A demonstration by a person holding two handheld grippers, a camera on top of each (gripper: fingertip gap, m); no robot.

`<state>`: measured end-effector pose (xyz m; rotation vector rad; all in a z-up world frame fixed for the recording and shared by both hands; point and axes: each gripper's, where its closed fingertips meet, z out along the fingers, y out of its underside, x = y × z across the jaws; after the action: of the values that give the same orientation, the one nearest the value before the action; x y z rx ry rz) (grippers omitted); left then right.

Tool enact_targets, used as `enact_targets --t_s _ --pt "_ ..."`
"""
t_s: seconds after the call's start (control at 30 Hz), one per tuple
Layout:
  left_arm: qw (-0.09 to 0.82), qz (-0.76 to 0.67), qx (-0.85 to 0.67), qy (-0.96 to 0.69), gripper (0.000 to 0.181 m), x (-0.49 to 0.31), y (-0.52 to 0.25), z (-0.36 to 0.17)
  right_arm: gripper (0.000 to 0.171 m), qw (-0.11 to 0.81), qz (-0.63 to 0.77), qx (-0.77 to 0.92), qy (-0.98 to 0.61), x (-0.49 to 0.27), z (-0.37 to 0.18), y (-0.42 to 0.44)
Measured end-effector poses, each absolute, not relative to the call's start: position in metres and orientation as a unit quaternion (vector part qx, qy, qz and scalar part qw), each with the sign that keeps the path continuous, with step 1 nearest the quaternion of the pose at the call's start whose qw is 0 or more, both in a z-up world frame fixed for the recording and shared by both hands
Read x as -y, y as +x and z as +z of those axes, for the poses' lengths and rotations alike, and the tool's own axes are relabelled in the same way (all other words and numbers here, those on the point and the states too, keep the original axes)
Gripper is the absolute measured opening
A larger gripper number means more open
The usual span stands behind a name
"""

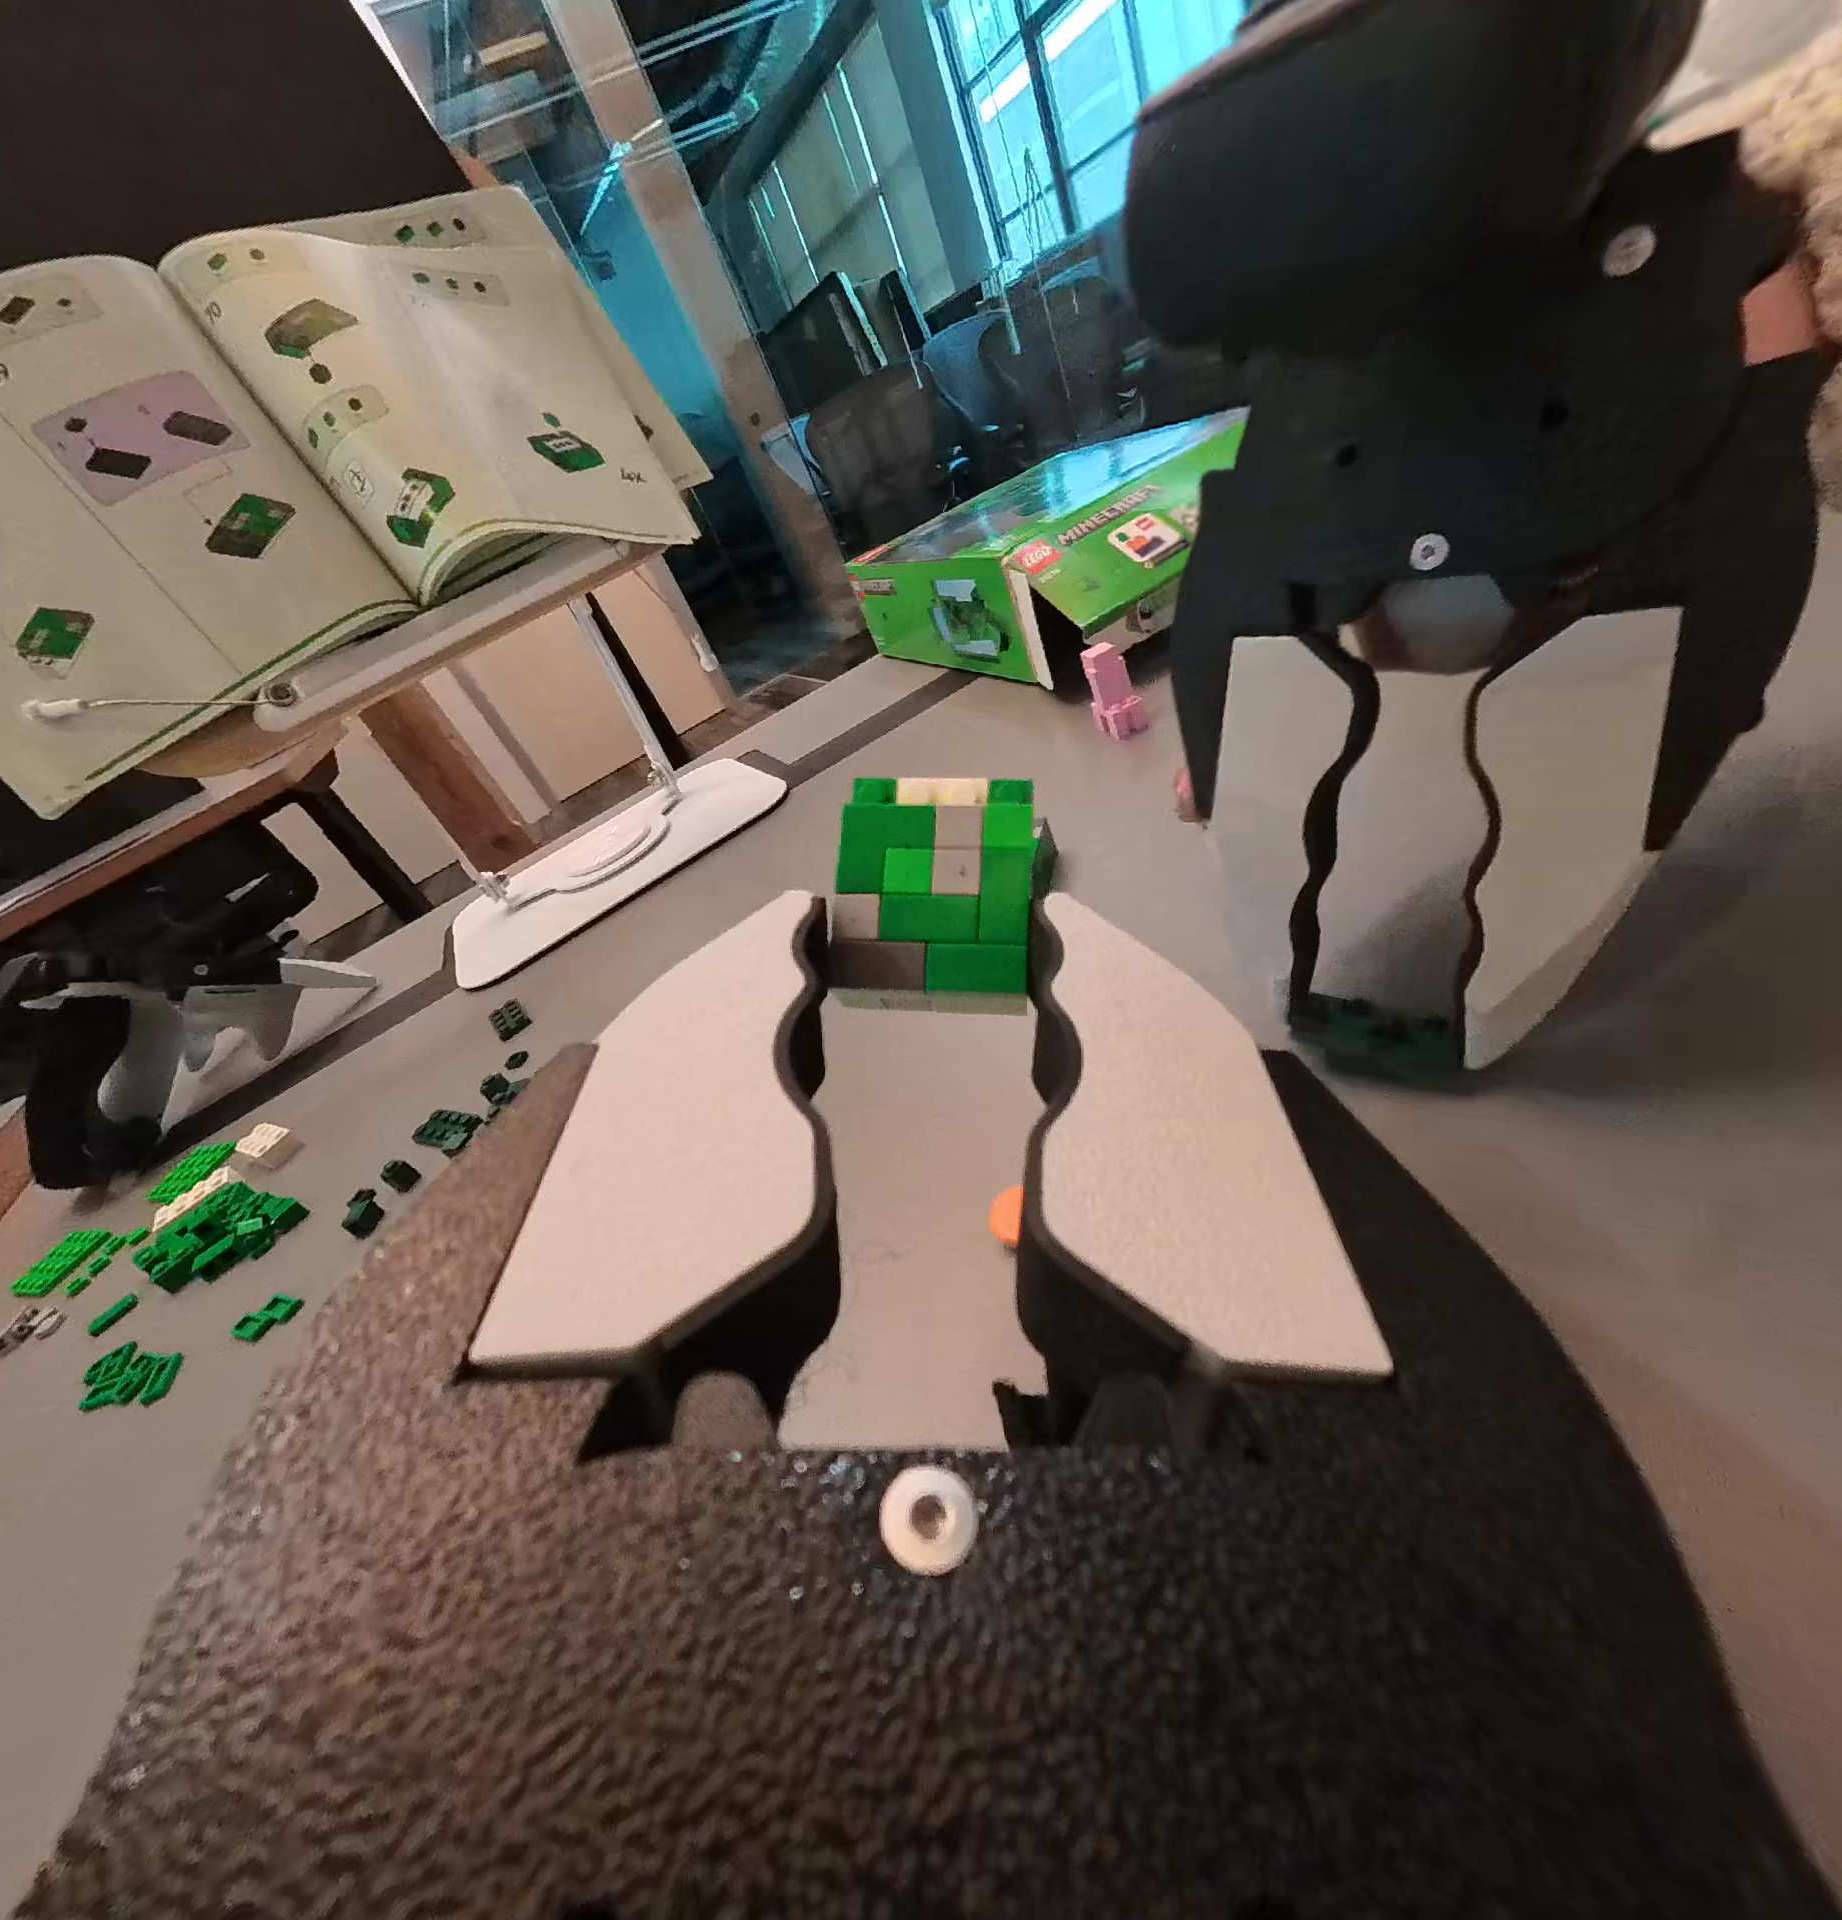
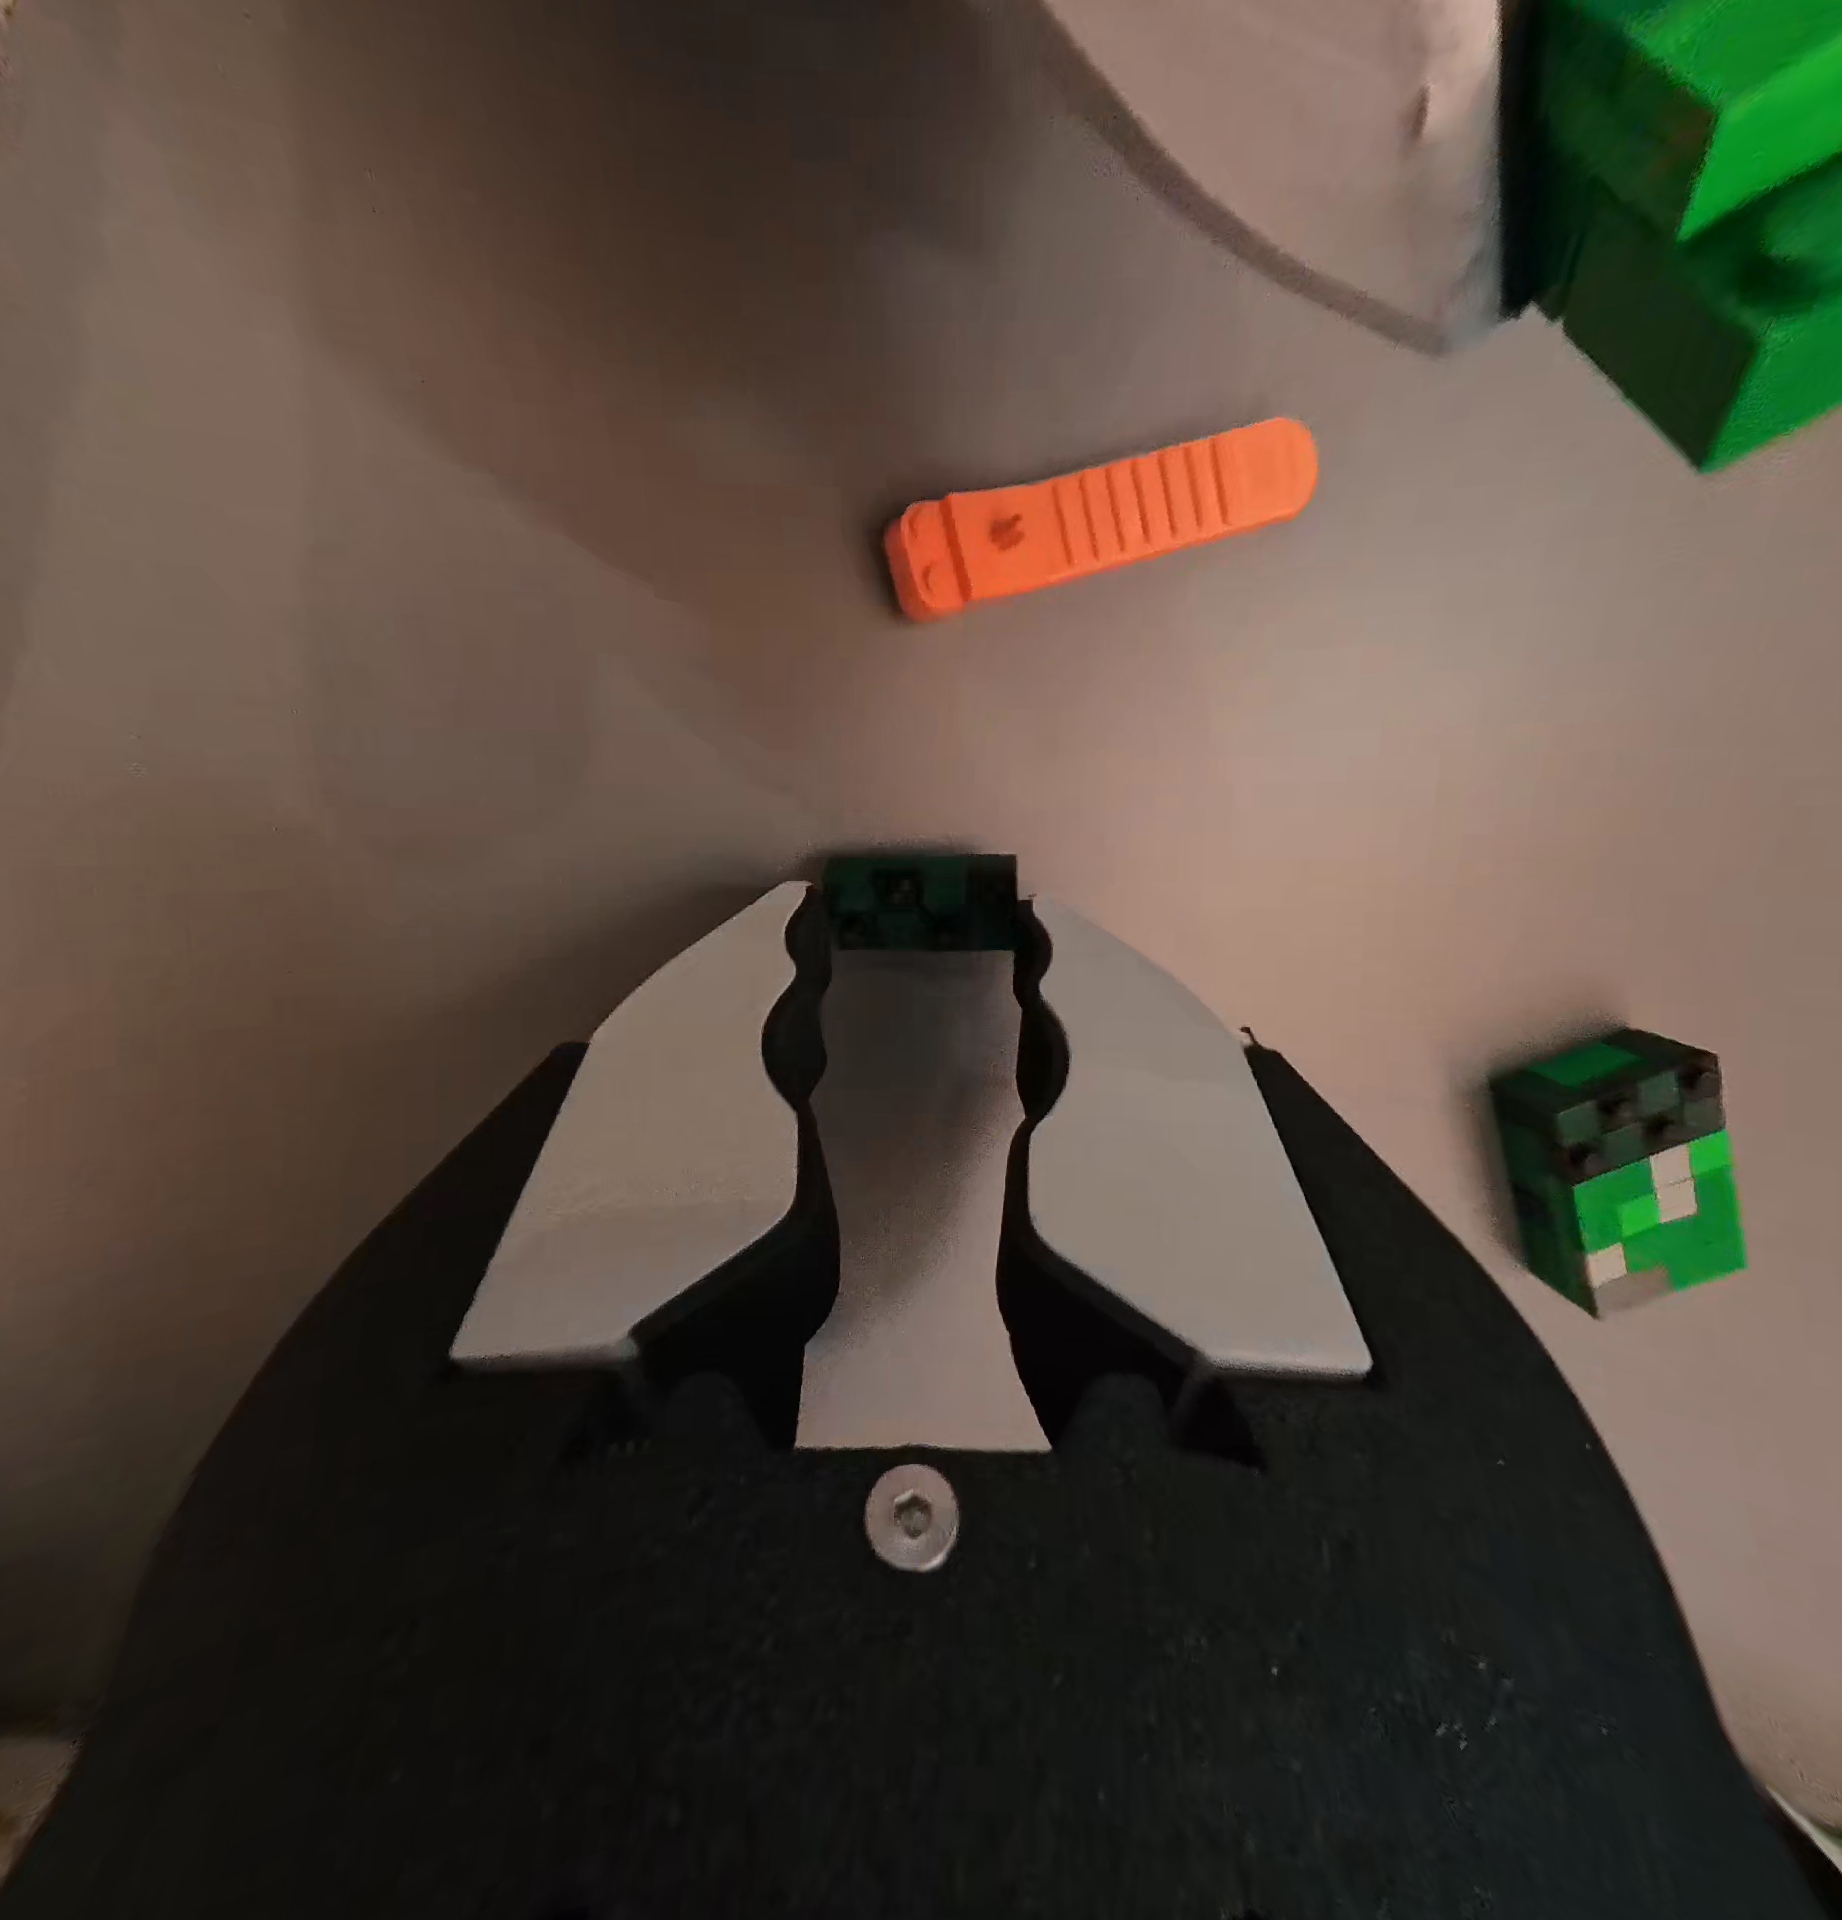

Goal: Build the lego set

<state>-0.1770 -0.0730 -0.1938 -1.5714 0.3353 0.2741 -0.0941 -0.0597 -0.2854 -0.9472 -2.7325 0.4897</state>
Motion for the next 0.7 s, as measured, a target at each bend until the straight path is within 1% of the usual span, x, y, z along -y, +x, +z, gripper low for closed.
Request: enact_targets --t_s 0.03,0.2,0.33,0.43,0.7 --pt "0.686 0.122 -0.15 -0.702 0.037 0.073 -0.177 -0.194 0.033 0.114 0.184 0.922 -0.322 0.061 -0.285 -0.095" --pt "0.687 0.115 -0.147 -0.703 0.037 0.074 -0.179 -0.194 0.038 0.164 0.316 0.877 -0.324 0.063 -0.276 -0.099" --pt "0.686 0.111 -0.15 -0.704 0.037 0.074 -0.178 -0.196 0.042 0.145 0.385 0.85 -0.33 0.062 -0.277 -0.089" --pt "0.685 0.111 -0.155 -0.703 0.037 0.074 -0.177 -0.196 0.042 0.14 0.405 0.841 -0.331 0.061 -0.277 -0.089" --pt "0.682 0.108 -0.16 -0.706 0.037 0.074 -0.176 -0.198 0.041 0.143 0.384 0.857 -0.314 0.062 -0.283 -0.09"
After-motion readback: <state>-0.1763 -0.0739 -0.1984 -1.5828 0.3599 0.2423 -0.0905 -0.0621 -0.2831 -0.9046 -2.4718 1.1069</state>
